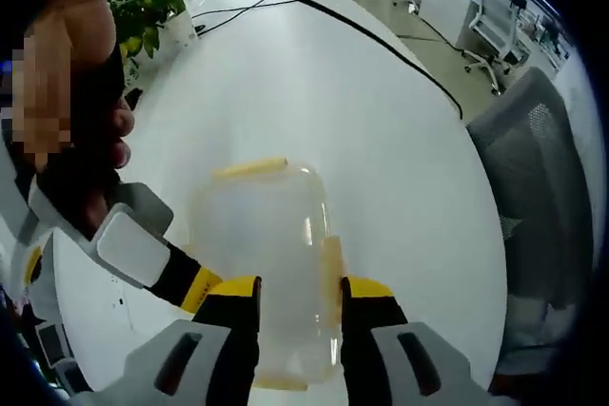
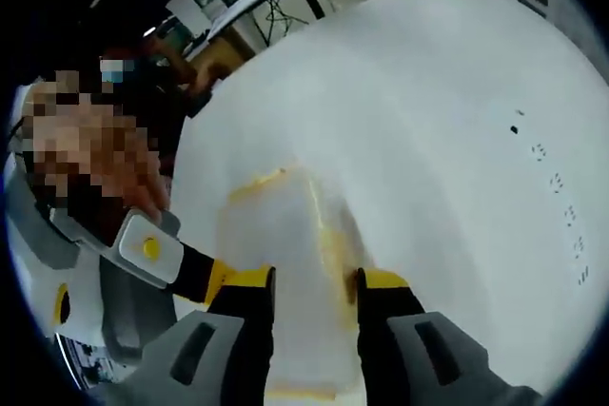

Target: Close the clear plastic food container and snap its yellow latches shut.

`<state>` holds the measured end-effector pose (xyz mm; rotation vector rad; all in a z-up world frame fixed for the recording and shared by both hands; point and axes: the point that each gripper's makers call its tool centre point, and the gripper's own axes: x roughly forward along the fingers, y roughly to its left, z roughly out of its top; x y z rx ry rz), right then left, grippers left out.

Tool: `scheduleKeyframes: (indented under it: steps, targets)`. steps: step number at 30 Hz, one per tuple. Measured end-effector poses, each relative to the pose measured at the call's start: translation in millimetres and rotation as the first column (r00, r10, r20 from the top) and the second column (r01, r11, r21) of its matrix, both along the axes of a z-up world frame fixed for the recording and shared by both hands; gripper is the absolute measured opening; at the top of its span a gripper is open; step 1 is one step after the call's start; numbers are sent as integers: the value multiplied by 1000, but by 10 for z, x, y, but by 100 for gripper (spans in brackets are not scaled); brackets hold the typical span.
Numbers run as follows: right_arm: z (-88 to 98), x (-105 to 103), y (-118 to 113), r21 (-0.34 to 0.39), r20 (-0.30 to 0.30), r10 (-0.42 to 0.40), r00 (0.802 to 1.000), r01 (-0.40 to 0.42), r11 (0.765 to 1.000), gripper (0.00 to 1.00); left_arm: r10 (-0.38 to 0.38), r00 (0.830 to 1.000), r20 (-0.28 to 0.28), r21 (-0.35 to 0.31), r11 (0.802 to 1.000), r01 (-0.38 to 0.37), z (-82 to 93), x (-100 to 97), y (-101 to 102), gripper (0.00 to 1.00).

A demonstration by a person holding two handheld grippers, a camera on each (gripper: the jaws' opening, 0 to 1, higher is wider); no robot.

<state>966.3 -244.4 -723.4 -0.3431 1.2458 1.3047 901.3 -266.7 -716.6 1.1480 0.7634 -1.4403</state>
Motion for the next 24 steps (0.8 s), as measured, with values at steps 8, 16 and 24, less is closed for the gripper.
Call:
scheduleKeyframes:
  steps: [8, 16, 24]
  targets:
    - [-15, 53, -6, -14, -4, -6, 1000, 6, 1000, 30, 5, 1000, 3, 21, 1000, -5, 8, -24, 18, 26]
    - [-48, 145, -15, -25, -20, -14, 1000, 14, 1000, 29, 3, 1000, 15, 26, 1000, -4, 16, -41, 25, 26]
    - [16, 46, 29, -21, -60, -37, 998, 36, 999, 27, 7, 998, 60, 50, 999, -10, 5, -51, 21, 25]
